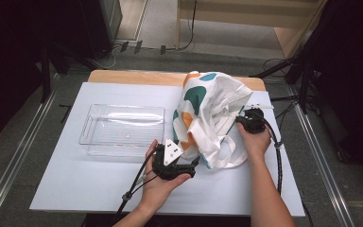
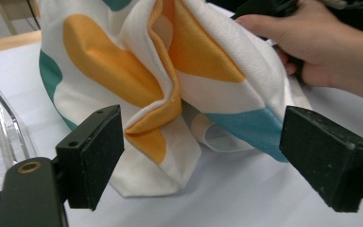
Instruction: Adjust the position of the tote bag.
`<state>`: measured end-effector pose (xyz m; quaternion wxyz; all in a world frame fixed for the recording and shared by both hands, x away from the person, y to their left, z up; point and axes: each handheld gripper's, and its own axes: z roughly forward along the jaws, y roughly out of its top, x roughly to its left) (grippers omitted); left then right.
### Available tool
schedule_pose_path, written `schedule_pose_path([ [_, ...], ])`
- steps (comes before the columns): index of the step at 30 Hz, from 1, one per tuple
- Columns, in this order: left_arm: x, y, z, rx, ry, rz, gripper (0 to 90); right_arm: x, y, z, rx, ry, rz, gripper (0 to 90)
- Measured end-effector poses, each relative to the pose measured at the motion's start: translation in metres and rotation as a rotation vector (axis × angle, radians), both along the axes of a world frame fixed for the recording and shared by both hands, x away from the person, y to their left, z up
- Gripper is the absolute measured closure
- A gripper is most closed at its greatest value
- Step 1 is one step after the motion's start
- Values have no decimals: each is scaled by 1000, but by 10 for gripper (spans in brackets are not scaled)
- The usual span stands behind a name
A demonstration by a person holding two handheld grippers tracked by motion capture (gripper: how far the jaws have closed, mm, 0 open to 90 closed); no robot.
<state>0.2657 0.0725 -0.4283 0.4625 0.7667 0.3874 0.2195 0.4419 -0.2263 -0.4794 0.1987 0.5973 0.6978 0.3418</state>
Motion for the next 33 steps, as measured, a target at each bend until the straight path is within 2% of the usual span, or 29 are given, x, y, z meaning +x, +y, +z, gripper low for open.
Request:
schedule_pose_path([
  [1, 1, 0, -1, -1, 6, 10, 212, -3, 0, 0, -9, -5, 8, 875],
  [3, 4, 0, -3, -14, 11, 19, 353, -14, 3, 0, -63, -31, 23, 879],
  [5, 5, 0, -3, -13, 13, 18, 463, -18, 3, 0, -65, -38, 28, 881],
  [6, 5, 0, -3, -5, 8, 31, 463, -22, 3, 1, -62, -43, 34, 882],
  [9, 8, 5, -2, -27, 18, 45, 609, -40, -2, 0, -56, -59, 53, 884],
  [10, 10, 7, -1, -34, 26, 49, 658, -46, -5, 0, -40, -64, 53, 885],
  [11, 13, 11, -1, -52, 40, 53, 737, -59, -11, -1, -14, -67, 55, 885],
  [12, 14, 13, 0, -59, 46, 56, 767, -66, -13, -1, -13, -73, 59, 885],
  [13, 14, 13, 0, -59, 46, 56, 784, -66, -13, -1, -13, -73, 59, 885],
  [14, 17, 17, 1, -84, 70, 60, 800, -80, -14, -1, -20, -77, 65, 885],
  [15, 18, 17, 1, -84, 71, 64, 808, -86, -14, -1, -25, -78, 72, 885],
  [17, 19, 20, 3, -78, 58, 69, 813, -101, -14, 0, -23, -90, 79, 885],
  [18, 19, 20, 3, -78, 58, 69, 812, -101, -14, 0, -23, -90, 79, 885],
  [20, 21, 23, 4, -75, 53, 78, 811, -119, -13, -1, -18, -103, 89, 883],
  [21, 22, 25, 4, -76, 54, 81, 778, -131, -16, 1, 2, -128, 89, 888],
  [22, 22, 28, 4, -80, 58, 84, 724, -136, -19, 3, 10, -148, 91, 832],
  [23, 21, 30, 5, -86, 58, 87, 665, -140, -23, 5, 13, -168, 98, 705],
  [24, 19, 32, 6, -93, 51, 91, 665, -140, -23, 5, 13, -168, 98, 705],
  [25, 14, 34, 8, -91, 31, 96, 607, -144, -33, 12, -2, -195, 81, 518],
  [26, 9, 35, 9, -92, 18, 96, 572, -145, -38, 15, -3, -208, 69, 496],
  [28, 3, 37, 11, -106, 5, 84, 535, -147, -53, 25, -2, -256, 7, 432],
  [30, -4, 40, 13, -135, 4, 74, 469, -141, -64, 33, 7, -288, -27, 389],
  [31, -4, 40, 13, -135, 4, 74, 441, -141, -64, 33, 7, -288, -27, 389],
  [33, -12, 41, 16, -168, 12, 30, 410, -131, -71, 40, 16, -300, -46, 362],
])
